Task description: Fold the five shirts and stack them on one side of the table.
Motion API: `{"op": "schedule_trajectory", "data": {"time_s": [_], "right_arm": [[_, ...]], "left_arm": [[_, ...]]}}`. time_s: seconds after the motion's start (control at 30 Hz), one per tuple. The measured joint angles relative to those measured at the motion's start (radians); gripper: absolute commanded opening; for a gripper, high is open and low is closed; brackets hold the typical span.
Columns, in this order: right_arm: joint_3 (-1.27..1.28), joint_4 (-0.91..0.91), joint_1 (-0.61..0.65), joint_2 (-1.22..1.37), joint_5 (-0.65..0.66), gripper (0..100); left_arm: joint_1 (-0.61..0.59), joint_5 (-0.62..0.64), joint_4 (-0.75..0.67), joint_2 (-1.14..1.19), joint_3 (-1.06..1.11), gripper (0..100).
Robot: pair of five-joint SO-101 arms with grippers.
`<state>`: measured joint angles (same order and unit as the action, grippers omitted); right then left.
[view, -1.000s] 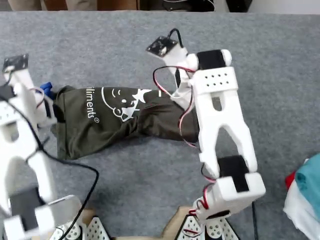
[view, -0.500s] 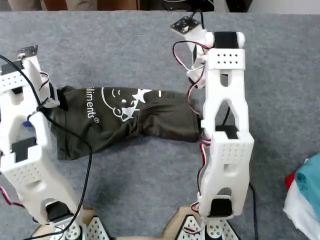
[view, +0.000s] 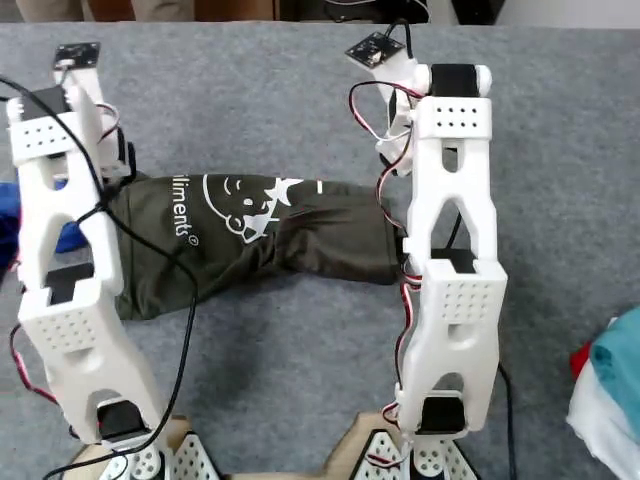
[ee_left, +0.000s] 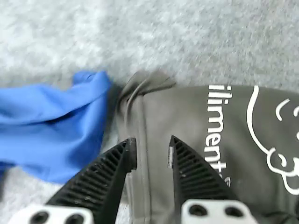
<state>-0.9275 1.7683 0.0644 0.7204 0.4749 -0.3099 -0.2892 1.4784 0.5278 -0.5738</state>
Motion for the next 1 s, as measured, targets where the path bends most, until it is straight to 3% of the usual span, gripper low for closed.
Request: {"op": "schedule_trajectory", "data": {"time_s": [0.27, 0.7, 1.0], "right_arm": [[0.0, -0.017, 0.0, 0.044, 0.0, 8.6], [0.0, -0.029, 0.0, 0.063, 0.0, 8.6], [0.0, -0.029, 0.0, 0.063, 0.0, 8.6]], "left_arm": [[0.003, 0.0, -0.034, 0.132, -0.008, 13], [-0.023, 0.0, -0.032, 0.284, -0.209, 13], [-0.043, -0.066, 0.158, 0.302, -0.292, 13]]}}
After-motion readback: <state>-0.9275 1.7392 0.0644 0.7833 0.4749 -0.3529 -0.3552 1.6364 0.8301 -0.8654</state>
